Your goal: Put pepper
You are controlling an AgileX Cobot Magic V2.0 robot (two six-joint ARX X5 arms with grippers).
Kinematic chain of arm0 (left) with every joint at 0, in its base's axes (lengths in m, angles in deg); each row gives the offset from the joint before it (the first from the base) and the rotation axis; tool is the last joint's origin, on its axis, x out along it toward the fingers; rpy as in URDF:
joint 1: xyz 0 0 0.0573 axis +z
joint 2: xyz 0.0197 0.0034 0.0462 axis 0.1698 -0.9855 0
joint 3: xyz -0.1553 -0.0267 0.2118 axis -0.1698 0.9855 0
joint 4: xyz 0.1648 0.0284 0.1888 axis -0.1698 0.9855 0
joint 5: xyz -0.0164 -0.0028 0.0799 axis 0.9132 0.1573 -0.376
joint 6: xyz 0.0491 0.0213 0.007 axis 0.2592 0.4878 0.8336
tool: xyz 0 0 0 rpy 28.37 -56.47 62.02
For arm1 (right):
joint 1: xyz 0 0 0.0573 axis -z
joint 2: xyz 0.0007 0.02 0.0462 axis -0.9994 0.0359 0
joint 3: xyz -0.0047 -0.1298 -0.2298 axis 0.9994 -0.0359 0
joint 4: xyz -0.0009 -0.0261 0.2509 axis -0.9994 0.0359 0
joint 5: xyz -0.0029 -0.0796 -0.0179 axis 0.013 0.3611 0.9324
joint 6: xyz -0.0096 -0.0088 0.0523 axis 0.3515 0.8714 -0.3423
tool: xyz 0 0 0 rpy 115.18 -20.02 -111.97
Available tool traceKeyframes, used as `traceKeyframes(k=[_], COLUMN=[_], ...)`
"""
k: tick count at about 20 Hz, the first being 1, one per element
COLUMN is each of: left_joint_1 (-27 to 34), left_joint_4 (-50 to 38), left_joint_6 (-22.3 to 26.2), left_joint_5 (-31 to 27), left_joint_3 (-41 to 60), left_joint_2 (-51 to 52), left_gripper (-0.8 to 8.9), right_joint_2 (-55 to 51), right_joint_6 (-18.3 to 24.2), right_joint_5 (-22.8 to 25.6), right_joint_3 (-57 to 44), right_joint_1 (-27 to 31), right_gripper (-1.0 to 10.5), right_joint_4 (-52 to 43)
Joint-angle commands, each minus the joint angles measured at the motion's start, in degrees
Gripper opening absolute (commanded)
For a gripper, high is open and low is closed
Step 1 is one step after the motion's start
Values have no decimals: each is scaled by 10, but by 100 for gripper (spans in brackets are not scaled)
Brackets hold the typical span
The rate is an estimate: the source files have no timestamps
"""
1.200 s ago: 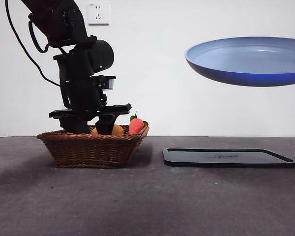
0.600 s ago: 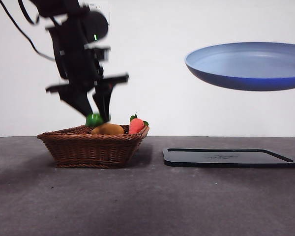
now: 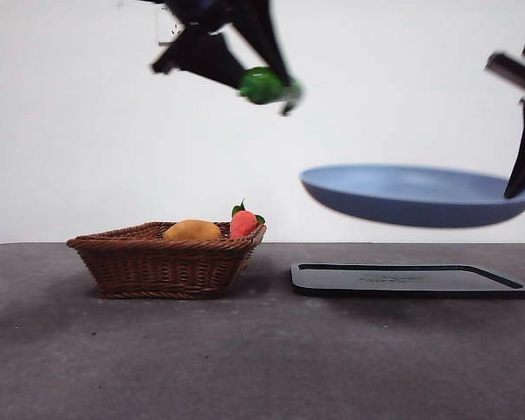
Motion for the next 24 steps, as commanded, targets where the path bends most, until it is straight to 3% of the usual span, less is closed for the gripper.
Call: traceKeyframes(k=[1, 5, 9, 18, 21, 24], left_joint_1=[-51, -113, -132, -133, -133, -133], left_joint_4=[-22, -50, -56, -56, -53, -58], left_joint_6=[23, 59, 82, 88, 89, 88], left_joint_5=[-9, -77, -104, -104, -105, -105], left_joint_3=[-11, -11, -11, -11, -11, -11], left_joint_2=[-26, -64, -106, -151, -151, -151], left_gripper=[124, 124, 124, 135, 241, 248], right_joint_2=[24, 33, 33, 33, 33, 33], right_joint_6=[-15, -19, -21, -21, -21, -22], right_joint_5=[-5, -5, -5, -6, -6, -5], right_joint_3=[12, 12, 12, 12, 12, 12], right_joint_1=[-10, -21, -20, -21, -21, -21], right_gripper=[3, 3, 3, 3, 3, 3], right_joint_4=[-7, -9, -6, -6, -4, 6])
